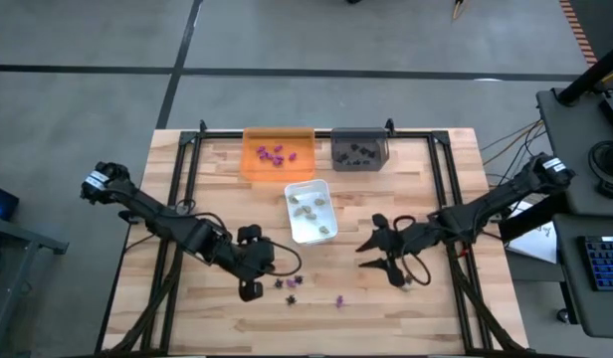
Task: Sort Halloween decoration
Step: Put the black spider toy into the black bin
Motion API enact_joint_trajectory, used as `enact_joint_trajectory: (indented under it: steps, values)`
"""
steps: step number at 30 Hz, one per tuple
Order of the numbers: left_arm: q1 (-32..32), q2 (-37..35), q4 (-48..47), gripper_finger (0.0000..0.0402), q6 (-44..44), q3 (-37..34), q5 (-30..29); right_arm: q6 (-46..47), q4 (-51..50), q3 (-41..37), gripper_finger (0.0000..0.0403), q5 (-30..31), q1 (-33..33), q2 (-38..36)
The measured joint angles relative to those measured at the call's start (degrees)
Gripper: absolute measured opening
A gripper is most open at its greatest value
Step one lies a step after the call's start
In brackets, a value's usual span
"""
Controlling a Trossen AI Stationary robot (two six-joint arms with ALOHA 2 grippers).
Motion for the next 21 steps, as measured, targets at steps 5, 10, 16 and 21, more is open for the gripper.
enact_joint_trajectory:
  steps: [5,10,16,21]
  values:
    - [-1.0,0.3,1.1,0.0005,-0.6,0.0,-1.1,-4.1,3.0,0.0,0.0183,0.1,0.4,3.4]
    - [-2.2,3.2,4.1,0.0046,-1.6,0.0,-1.1,-9.5,7.0,0.2,0.0183,0.1,-0.3,4.3]
    - [-4.0,9.0,4.5,0.0100,1.8,0.0,-4.2,-10.0,7.4,0.3,0.0183,0.0,-0.2,3.8]
    - [-4.9,13.7,4.8,0.0116,3.8,0.0,-4.7,-9.7,7.3,0.3,0.0183,-0.1,-0.2,4.2]
